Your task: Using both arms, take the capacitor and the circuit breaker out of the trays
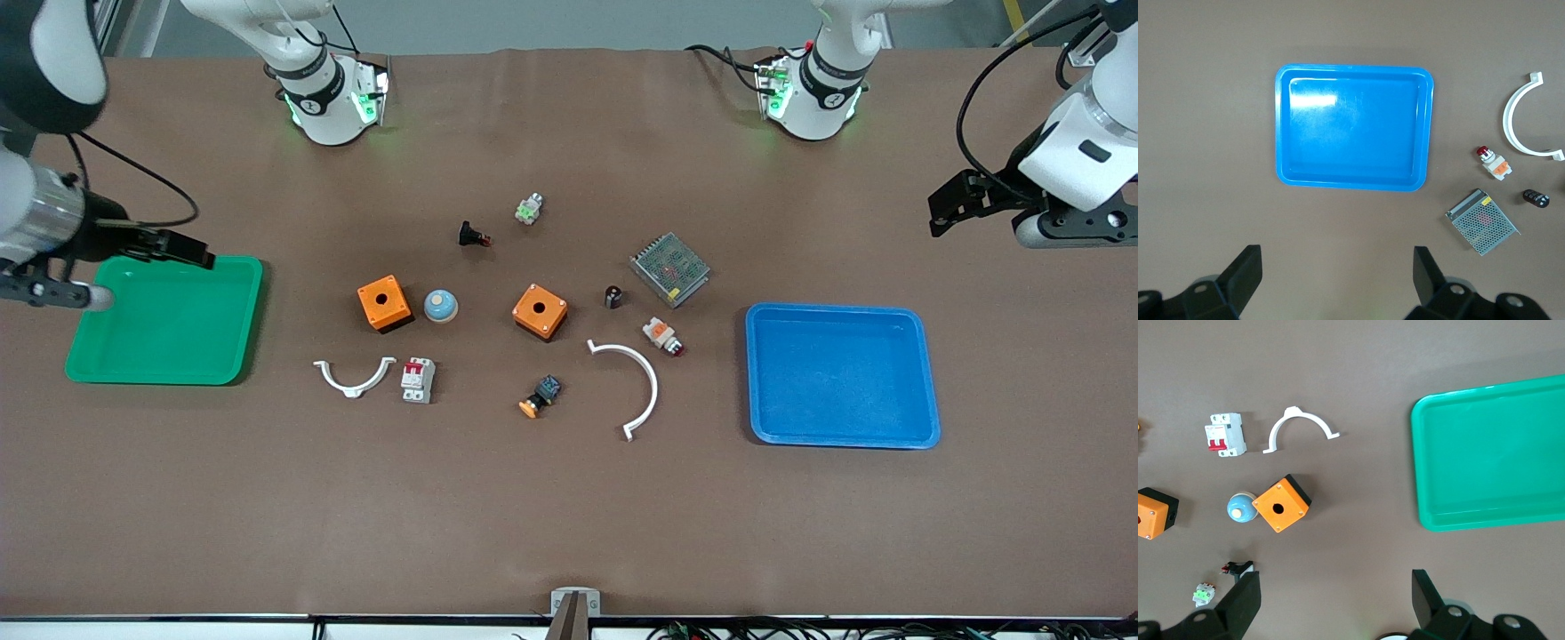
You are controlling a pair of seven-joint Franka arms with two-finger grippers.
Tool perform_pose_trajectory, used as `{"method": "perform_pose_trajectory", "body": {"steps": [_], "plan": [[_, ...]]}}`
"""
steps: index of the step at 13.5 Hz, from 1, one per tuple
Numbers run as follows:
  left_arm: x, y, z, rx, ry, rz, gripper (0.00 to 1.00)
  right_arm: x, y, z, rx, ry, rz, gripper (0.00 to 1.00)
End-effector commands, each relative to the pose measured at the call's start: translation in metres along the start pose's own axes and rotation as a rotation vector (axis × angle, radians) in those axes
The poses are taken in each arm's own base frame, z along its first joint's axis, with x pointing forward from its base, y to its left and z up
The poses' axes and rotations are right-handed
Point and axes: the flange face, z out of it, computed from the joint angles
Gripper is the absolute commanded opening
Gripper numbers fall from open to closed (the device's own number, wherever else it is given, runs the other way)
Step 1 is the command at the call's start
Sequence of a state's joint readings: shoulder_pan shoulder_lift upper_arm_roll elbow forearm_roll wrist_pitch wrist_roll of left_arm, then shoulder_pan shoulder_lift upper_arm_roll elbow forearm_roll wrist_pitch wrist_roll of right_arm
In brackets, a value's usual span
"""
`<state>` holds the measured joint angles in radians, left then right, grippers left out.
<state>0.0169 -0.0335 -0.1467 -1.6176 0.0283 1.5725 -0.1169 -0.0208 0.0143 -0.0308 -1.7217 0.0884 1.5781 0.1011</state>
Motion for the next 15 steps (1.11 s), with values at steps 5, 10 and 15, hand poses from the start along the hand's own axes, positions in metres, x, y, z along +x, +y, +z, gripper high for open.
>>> {"method": "perform_pose_trajectory", "body": {"steps": [5,10,15], "plan": [[-0.005,0.001,-0.009,-0.013,0.004,0.016,1.0,-0.001,0.009,-0.075,-0.025,0.128,-0.003,1.0],[-0.004,0.0,-0.018,-0.017,0.024,0.012,1.0,-0.001,0.017,-0.099,-0.019,0.187,0.014,1.0],[-0.003,-0.002,-0.022,-0.02,0.032,0.011,1.0,0.0,0.019,-0.103,-0.027,0.2,0.011,1.0]]}}
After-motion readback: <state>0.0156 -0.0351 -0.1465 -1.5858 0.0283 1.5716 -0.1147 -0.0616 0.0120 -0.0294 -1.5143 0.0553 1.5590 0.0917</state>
